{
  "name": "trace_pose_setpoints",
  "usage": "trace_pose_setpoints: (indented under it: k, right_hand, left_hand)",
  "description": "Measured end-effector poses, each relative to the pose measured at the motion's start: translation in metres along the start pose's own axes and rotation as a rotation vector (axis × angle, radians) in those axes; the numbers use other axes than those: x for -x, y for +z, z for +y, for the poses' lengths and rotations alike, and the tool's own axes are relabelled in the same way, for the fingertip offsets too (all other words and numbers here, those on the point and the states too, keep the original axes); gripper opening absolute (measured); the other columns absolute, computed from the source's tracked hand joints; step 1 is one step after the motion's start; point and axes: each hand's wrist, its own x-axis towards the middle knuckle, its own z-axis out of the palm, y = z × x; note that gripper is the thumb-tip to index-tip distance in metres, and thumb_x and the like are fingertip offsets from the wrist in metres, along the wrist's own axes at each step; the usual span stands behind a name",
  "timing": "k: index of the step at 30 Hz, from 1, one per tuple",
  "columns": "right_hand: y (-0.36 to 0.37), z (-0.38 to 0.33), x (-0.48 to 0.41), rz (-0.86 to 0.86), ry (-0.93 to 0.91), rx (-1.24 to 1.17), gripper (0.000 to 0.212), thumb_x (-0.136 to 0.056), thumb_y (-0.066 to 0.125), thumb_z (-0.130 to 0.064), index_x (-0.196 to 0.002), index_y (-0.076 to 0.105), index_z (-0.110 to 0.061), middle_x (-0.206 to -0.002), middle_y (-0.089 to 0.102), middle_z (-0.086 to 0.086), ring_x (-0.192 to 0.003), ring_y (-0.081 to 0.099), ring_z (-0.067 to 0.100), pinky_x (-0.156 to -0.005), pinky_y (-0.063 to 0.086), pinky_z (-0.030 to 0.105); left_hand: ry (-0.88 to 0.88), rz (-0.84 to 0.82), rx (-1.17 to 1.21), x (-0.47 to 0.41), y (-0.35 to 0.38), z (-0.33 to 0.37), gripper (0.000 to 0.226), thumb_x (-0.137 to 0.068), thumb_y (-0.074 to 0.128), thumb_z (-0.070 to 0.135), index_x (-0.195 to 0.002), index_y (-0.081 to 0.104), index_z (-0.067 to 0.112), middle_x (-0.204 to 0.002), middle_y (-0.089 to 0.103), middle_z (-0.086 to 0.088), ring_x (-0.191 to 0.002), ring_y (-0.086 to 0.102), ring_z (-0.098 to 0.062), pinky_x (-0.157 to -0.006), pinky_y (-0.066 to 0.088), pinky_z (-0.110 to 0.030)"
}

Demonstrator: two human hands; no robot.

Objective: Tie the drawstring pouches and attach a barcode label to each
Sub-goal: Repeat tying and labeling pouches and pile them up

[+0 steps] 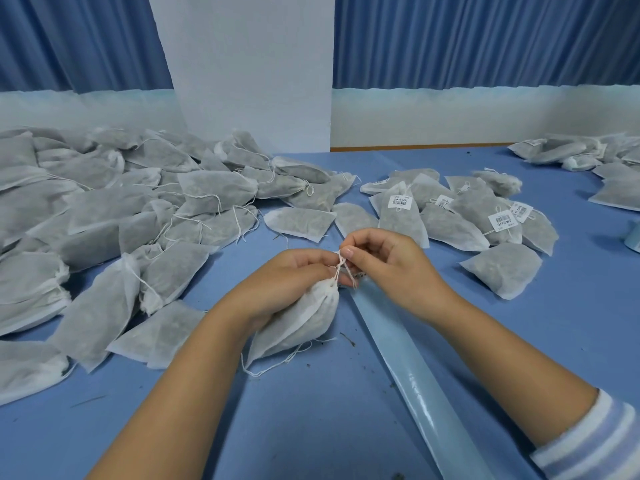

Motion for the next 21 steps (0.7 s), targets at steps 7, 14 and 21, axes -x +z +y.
trace_pose_setpoints:
  k: [7, 14, 21]
  right_hand:
    - [0.0011, -0.0027, 0.0009, 0.062, -0.049, 0.011, 0.015, -0.095, 0.057, -0.001, -0.087, 0.064, -0.012, -0.077, 0.064, -0.002, -0.072, 0.059, 0.01, -0.075, 0.052, 0.027]
    - [-0.0025, -0.0036, -0.0025, 0.124, -0.041, 0.006, 0.018, -0.096, 0.056, -0.002, -0.085, 0.063, -0.015, -0.076, 0.06, -0.004, -0.07, 0.056, 0.005, -0.076, 0.051, 0.025]
    - [-0.0049, -0.0008, -0.0044, 0.139, -0.014, -0.025, 0.015, -0.097, 0.054, -0.005, -0.089, 0.061, -0.015, -0.075, 0.063, -0.009, -0.071, 0.06, 0.002, -0.071, 0.052, 0.018]
  left_hand:
    - [0.008, 0.017, 0.037, 0.0013, -0.0021, 0.0016, 0.025, -0.092, 0.061, 0.01, -0.092, 0.079, 0.027, -0.091, 0.077, 0.004, -0.077, 0.068, -0.002, -0.066, 0.049, -0.011]
    - [0.009, 0.059, -0.084, 0.0003, 0.0009, 0.0011, 0.015, -0.089, 0.068, 0.023, -0.078, 0.076, 0.026, -0.079, 0.071, 0.002, -0.071, 0.06, -0.007, -0.066, 0.047, -0.014]
    - [0.026, 0.148, -0.14, -0.0036, 0.0014, -0.0023, 0.031, -0.096, 0.057, 0.024, -0.069, 0.067, 0.032, -0.068, 0.054, 0.005, -0.06, 0.046, -0.008, -0.059, 0.04, -0.018]
